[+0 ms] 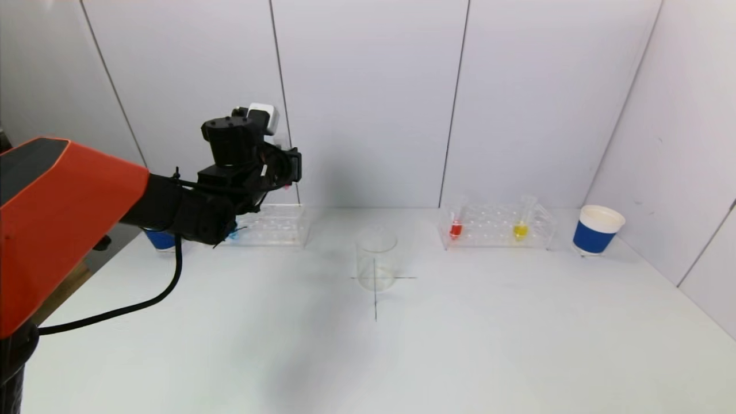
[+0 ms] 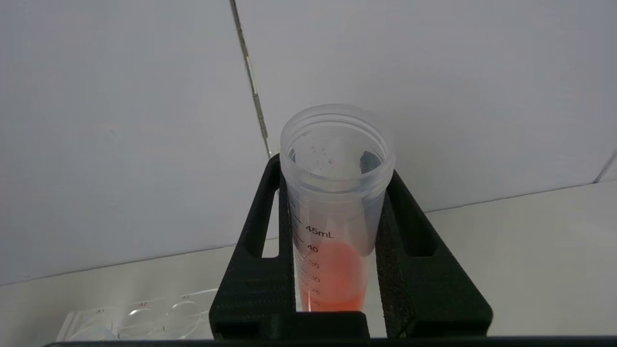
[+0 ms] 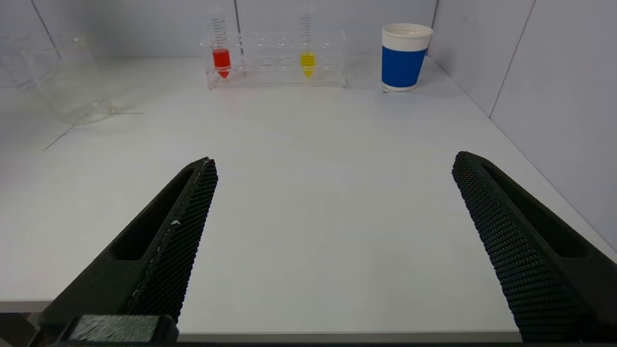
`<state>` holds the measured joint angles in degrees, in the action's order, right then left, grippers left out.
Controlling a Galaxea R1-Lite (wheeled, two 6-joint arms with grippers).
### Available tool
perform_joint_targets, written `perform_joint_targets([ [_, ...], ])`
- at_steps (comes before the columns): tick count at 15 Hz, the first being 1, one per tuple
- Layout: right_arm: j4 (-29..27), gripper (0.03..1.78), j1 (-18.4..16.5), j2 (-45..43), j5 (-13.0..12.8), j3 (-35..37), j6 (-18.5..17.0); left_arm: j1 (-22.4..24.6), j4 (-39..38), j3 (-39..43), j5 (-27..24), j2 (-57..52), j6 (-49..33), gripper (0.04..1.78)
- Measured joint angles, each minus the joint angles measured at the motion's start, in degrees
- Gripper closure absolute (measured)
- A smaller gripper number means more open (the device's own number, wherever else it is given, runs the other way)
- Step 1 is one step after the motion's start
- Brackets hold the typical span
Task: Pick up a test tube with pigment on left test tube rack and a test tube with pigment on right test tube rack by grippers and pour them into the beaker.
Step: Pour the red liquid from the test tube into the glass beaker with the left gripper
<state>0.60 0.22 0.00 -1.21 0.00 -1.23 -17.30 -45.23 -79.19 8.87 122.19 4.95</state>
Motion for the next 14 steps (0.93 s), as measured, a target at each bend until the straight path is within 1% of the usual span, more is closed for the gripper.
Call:
perform_joint_targets([
  [3, 0.0, 0.04, 0.0, 0.0, -0.02, 0.0, 0.02, -1.05, 7.78, -4.13, -2.02, -1.66, -0.16, 1.33],
  [6, 0.0, 0.04, 0.02, 0.0, -0.02, 0.0, 0.02, -1.38, 15.8, -9.16, -6.18, -2.95, -3.17, 1.33],
  [7, 0.0, 0.04, 0.02, 0.0, -0.02, 0.0, 0.0, -1.39, 17.99, -10.64, -8.36, -3.25, -4.44, 1.33],
  [9, 0.0, 0.04, 0.02, 0.0, 0.0, 0.0, 0.0, -1.3, 20.83, -12.31, -12.64, -3.8, -4.88, 1.33],
  [12, -0.02, 0.04, 0.02, 0.0, 0.0, 0.0, 0.0, -1.24, 24.61, -14.75, -17.05, -4.44, -4.82, 1.33],
  [14, -0.02, 0.04, 0.02, 0.0, -0.02, 0.0, 0.02, -1.02, 25.58, -16.01, -22.35, -4.68, -4.82, 1.33],
])
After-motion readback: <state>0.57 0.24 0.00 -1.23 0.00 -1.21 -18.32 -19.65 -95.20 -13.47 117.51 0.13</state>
